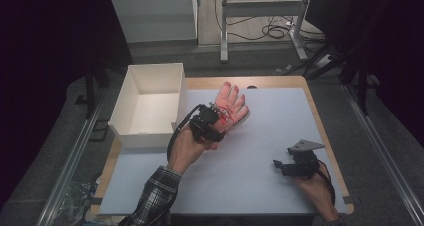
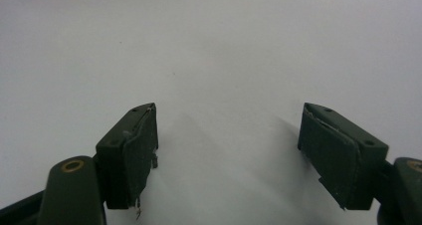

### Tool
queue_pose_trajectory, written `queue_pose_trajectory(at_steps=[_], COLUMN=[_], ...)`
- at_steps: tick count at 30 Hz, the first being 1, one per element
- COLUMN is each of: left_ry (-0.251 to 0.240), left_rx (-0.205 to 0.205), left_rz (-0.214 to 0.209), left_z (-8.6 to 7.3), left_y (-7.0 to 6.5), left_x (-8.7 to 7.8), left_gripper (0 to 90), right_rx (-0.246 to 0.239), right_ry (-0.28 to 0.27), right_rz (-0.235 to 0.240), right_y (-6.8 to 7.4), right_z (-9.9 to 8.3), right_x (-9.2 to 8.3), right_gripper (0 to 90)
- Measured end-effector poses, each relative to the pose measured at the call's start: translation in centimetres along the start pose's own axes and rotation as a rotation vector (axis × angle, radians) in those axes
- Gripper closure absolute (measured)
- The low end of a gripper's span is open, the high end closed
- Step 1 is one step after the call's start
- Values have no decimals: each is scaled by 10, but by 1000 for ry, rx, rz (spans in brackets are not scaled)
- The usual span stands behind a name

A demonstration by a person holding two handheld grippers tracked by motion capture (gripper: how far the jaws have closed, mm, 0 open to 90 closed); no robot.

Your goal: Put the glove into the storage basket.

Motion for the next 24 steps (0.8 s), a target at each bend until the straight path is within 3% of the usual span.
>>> queue_pose_trajectory(at_steps=[13,15,24], left_ry=[-10,-14,-9], left_rx=[-43,-61,-109], left_rz=[42,62,103], left_z=[25,30,35], left_y=[37,48,78], left_x=[-19,-24,-35], left_gripper=[471,470,467], right_rx=[1,1,1], right_ry=[-3,-4,-4], right_rz=[1,1,2], right_y=[0,0,0], right_z=[0,0,0], right_x=[0,0,0], right_gripper=[239,239,239])
Point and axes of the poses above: each handheld gripper's, and its own axes: x roughly forward along the jaws, z roughly out of its top, y roughly to its left, the point moved 10 cm from there along x, roughly forward along the jaws, and after that the axes turned 14 degrees about z, right-handed, at the moved point
